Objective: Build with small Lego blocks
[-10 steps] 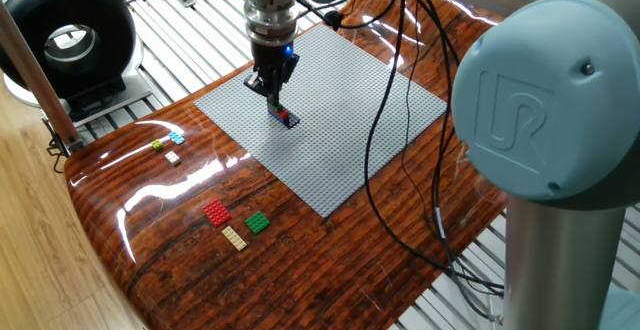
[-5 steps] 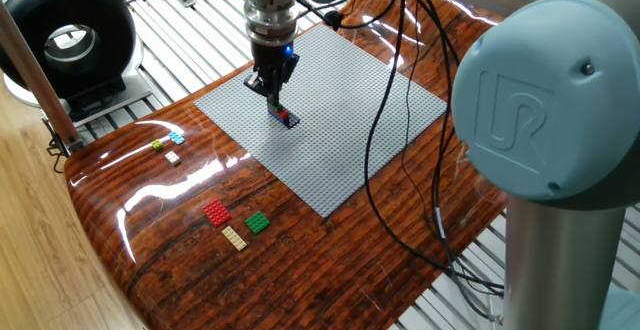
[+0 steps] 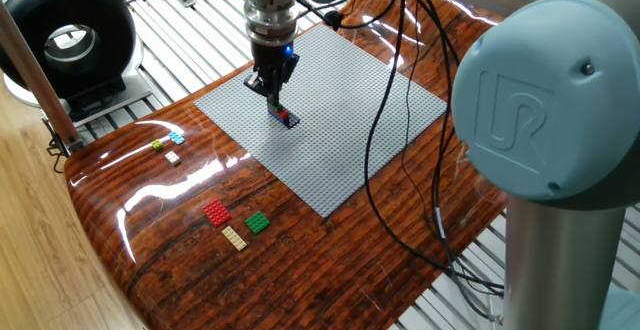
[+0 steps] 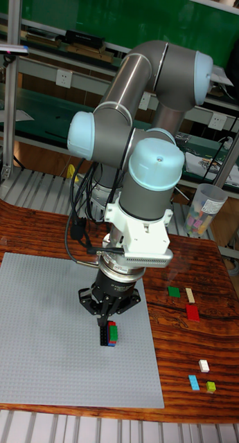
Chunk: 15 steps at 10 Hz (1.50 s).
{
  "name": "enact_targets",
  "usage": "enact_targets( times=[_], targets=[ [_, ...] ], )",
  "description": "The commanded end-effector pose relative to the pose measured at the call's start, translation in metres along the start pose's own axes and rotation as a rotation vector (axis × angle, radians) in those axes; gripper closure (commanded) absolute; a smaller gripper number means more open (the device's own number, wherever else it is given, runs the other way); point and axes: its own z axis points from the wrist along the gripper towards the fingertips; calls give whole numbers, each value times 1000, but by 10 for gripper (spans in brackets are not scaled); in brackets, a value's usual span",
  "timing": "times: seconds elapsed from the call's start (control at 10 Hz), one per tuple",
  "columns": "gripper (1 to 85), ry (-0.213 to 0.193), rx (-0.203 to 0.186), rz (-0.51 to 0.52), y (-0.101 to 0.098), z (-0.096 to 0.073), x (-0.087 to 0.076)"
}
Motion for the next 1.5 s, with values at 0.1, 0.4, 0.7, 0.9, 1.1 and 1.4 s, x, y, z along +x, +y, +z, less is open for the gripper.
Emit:
enact_targets(
  times=[0.1,0.4,0.7,0.9,1.1,1.4],
  targets=[
    [843,-9,-35,70,28,-3,-10],
    [843,-17,-3,151,76,2,-28],
    [843,39,49,18,67,0,-14],
    [843,13,48,-20,67,0,-21],
    [843,-1,1,43,113,5,-42],
    [843,6,38,92,141,8,-56]
  ],
)
